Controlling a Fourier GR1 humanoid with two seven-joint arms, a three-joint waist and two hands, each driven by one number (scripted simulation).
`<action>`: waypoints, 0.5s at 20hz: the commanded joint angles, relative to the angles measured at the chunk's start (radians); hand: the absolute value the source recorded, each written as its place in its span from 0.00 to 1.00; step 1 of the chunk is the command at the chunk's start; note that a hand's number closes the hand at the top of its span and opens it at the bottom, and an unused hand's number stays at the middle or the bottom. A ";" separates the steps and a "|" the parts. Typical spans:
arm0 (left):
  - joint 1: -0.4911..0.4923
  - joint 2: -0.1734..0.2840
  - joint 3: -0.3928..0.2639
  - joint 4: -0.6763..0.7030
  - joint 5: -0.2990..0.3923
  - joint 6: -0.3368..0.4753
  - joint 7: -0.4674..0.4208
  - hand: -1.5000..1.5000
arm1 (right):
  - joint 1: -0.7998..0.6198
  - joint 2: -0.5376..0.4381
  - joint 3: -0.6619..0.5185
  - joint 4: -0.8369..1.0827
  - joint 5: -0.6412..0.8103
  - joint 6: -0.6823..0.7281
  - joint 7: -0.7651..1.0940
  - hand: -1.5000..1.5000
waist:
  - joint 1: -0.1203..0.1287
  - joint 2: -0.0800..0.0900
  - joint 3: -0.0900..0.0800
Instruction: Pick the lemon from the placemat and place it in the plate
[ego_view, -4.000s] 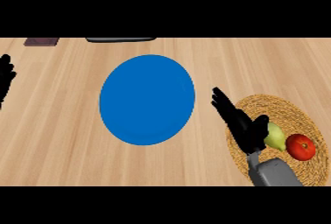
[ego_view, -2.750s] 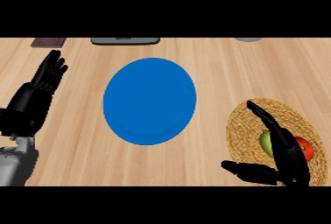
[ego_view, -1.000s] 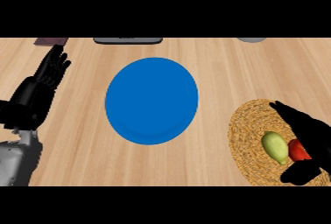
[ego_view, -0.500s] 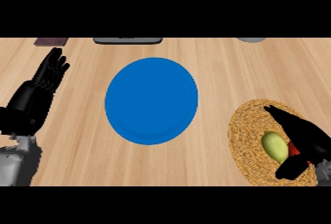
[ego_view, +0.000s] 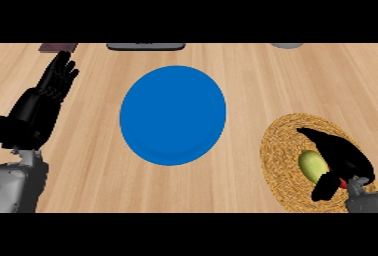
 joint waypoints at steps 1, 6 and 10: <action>-0.016 -0.022 -0.028 -0.015 -0.037 0.023 0.015 0.50 | -0.030 0.059 -0.008 0.039 0.043 -0.140 -0.089 1.00 | 0.002 0.001 0.002; 0.035 -0.013 0.005 -0.003 -0.010 -0.016 -0.029 0.50 | -0.046 0.070 -0.009 0.036 0.152 -0.269 -0.123 1.00 | 0.003 0.000 0.001; 0.025 -0.035 -0.002 0.032 -0.036 0.001 -0.049 0.50 | 0.051 0.030 -0.063 0.001 0.206 -0.336 -0.104 1.00 | -0.008 -0.001 0.001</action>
